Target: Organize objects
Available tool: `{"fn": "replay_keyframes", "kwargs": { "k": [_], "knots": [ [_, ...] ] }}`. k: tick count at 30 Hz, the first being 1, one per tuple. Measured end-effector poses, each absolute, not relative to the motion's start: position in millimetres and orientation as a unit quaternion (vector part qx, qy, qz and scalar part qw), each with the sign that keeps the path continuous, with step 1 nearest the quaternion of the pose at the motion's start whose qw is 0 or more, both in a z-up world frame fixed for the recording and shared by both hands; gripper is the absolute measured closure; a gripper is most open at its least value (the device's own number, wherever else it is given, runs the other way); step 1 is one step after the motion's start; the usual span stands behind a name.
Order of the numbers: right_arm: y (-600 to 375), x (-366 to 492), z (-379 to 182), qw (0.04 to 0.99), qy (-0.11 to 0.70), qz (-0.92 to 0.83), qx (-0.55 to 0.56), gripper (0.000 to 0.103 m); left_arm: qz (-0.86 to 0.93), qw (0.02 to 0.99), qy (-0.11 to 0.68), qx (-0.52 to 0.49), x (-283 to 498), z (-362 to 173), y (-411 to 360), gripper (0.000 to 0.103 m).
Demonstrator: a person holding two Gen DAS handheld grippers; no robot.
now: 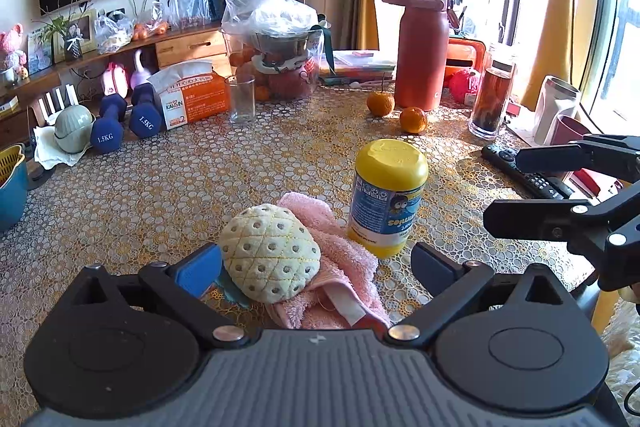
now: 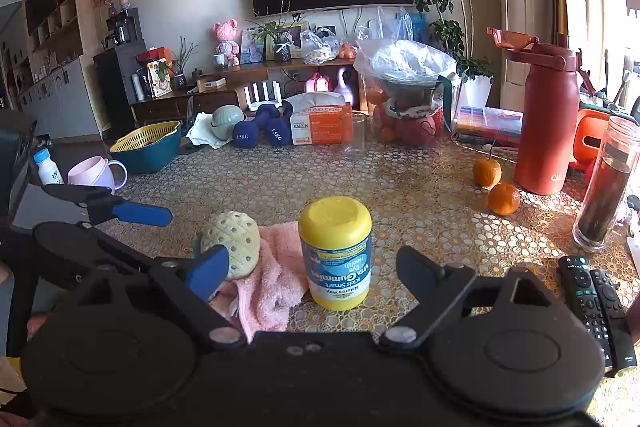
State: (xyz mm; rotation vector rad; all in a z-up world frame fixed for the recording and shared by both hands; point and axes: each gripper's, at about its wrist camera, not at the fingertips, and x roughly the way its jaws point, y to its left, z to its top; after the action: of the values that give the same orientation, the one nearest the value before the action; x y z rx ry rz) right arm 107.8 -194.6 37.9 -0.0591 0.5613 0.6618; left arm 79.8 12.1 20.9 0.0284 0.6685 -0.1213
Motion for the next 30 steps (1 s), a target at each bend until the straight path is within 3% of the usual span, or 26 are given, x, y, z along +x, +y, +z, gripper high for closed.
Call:
{"fn": "replay_keyframes", "kwargs": {
  "k": [30],
  "knots": [
    [-202,79,22,0.92,0.249,0.302,0.0,0.012,-0.04,0.953,0.3,0.03,50,11,3,0.0]
  ]
}}
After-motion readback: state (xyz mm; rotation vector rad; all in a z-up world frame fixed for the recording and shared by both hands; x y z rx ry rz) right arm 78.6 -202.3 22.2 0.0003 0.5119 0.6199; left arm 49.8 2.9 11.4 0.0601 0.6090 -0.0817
